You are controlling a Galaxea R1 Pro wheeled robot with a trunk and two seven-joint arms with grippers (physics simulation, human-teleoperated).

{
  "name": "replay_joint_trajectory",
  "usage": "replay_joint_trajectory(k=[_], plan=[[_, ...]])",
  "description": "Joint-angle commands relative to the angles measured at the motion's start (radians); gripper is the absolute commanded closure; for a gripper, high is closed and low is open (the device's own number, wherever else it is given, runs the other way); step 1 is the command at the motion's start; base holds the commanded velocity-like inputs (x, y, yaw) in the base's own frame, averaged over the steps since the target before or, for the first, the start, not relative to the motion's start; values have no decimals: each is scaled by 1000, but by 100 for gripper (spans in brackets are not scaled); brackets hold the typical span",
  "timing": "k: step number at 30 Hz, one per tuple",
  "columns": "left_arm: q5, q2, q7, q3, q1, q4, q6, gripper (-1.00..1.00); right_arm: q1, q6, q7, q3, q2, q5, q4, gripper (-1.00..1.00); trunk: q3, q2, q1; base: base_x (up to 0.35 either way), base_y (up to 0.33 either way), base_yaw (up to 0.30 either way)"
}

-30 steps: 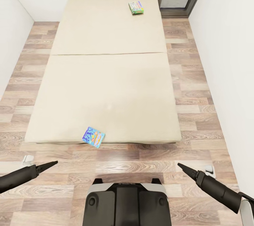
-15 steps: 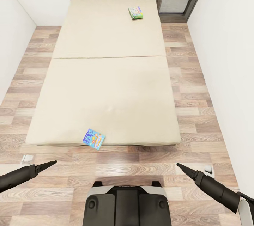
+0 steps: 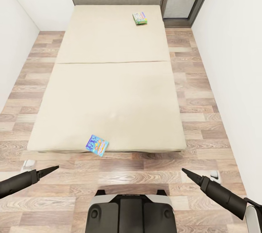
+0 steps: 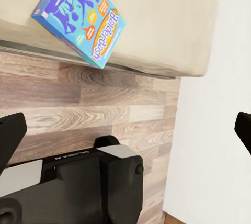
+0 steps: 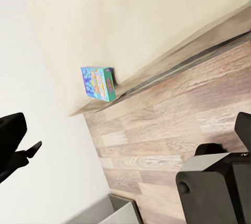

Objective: Put all the toys in the child's room - the three board games (two on the bed and one on the table), the two jigsaw puzzles on the table, and the tennis ball on the table - inside the toy box on the table in the child's room.

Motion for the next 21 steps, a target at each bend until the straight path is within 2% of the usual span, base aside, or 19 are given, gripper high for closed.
replay_joint_trajectory(k=[1,21], plan=[[-2,0,-5,1,-1,0,10,-100,0,3,4,-1,1,2,0,-100,1,-1,1,0,0,0],[-1,1,-8,4,-2,0,12,-100,0,3,4,-1,1,2,-1,-100,33,-1,1,0,0,0]])
